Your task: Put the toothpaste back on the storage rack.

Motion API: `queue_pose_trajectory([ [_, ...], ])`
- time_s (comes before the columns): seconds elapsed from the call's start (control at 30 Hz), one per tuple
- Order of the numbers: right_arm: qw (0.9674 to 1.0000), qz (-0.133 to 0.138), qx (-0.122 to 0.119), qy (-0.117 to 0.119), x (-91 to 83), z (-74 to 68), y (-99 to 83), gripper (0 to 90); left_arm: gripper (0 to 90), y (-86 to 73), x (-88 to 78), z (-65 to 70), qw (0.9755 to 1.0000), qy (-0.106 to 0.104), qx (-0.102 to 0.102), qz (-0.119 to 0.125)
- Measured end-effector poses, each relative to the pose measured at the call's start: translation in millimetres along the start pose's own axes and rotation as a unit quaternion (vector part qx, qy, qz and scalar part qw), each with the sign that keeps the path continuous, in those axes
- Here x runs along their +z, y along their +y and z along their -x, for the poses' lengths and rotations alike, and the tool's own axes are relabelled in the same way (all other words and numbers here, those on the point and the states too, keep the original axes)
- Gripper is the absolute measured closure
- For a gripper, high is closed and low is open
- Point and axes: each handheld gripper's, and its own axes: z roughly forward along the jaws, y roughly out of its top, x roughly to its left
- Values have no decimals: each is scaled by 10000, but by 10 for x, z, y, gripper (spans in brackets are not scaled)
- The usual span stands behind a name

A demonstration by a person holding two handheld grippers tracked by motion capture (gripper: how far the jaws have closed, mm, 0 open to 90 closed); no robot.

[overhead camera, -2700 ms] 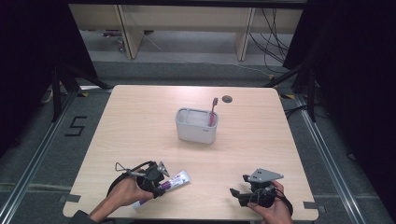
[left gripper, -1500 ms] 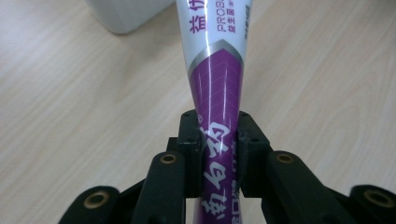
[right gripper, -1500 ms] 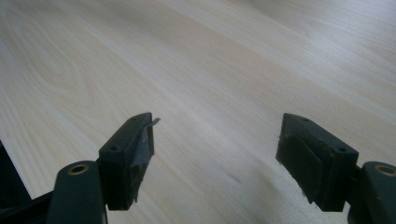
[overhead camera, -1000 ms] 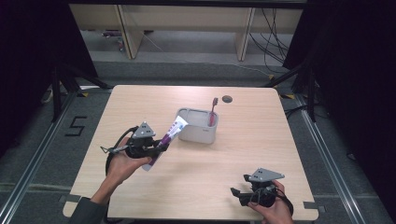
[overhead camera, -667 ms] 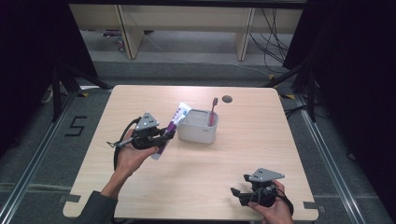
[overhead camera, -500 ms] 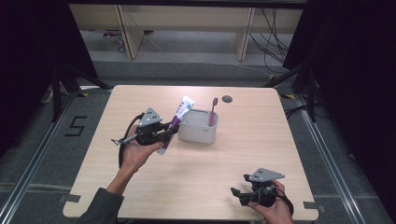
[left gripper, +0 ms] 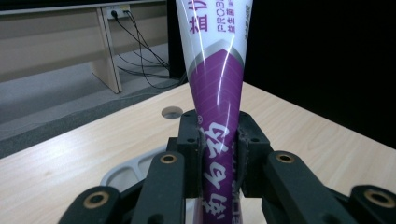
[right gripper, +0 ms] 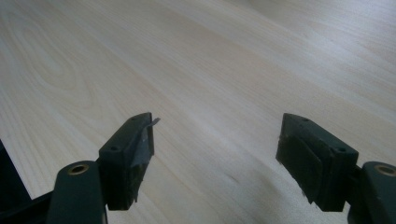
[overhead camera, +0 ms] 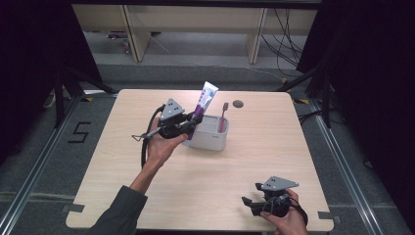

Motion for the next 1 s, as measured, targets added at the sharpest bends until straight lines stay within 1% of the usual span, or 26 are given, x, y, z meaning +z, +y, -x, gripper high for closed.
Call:
queue_pose_trajectory([
  [0.07,10000,-26,68,13,-3,-6,-3,281,745,25,53,-3,10000,29,-53,70],
  [0.17,10000,3,40,4,-5,2,-1,280,745,48,126,-24,9997,116,-93,192],
  [0.23,10000,1,41,8,-5,2,-1,281,745,67,175,-47,9995,135,-157,259],
  [0.27,10000,-6,51,10,-6,0,-1,281,745,80,204,-55,9993,174,-158,288],
  [0.3,10000,10,10,11,-4,6,0,281,745,89,223,-60,9993,177,-169,292],
  [0.33,9999,-24,127,21,-10,-14,-1,281,745,101,248,-63,9993,175,-167,300],
  [0.37,10000,18,-38,-9,-6,7,1,281,745,112,270,-65,9992,203,-124,329],
  [0.5,10000,-7,73,17,-11,-2,-1,280,745,145,356,-69,9986,240,-175,438],
  [0.53,10000,6,56,22,-11,-1,0,281,745,157,384,-74,9985,239,-174,460],
  [0.63,10000,-11,63,27,-11,-4,-2,281,745,172,448,-75,9981,254,-210,518],
  [0.67,9999,-22,125,40,-13,-17,-2,281,744,177,470,-80,9982,241,-209,500],
  [0.7,10000,24,-34,21,-11,4,2,281,744,176,495,-79,9980,269,-212,528],
  [0.73,10000,34,-45,22,-9,5,2,281,744,176,517,-80,9979,304,-185,544],
  [0.77,10000,20,-28,21,-11,4,1,281,745,173,542,-87,9979,283,-215,538],
  [0.8,10000,6,25,48,-11,-3,0,281,744,164,565,-89,9977,309,-208,563],
  [0.87,10000,15,-8,67,-10,-1,2,281,744,154,610,-106,9978,314,-234,535],
  [0.97,10000,9,-10,77,-10,-3,2,281,744,130,675,-123,9974,340,-282,575],
  [1.0,10000,12,-20,42,-14,-4,3,281,744,122,694,-124,9973,354,-279,582],
])
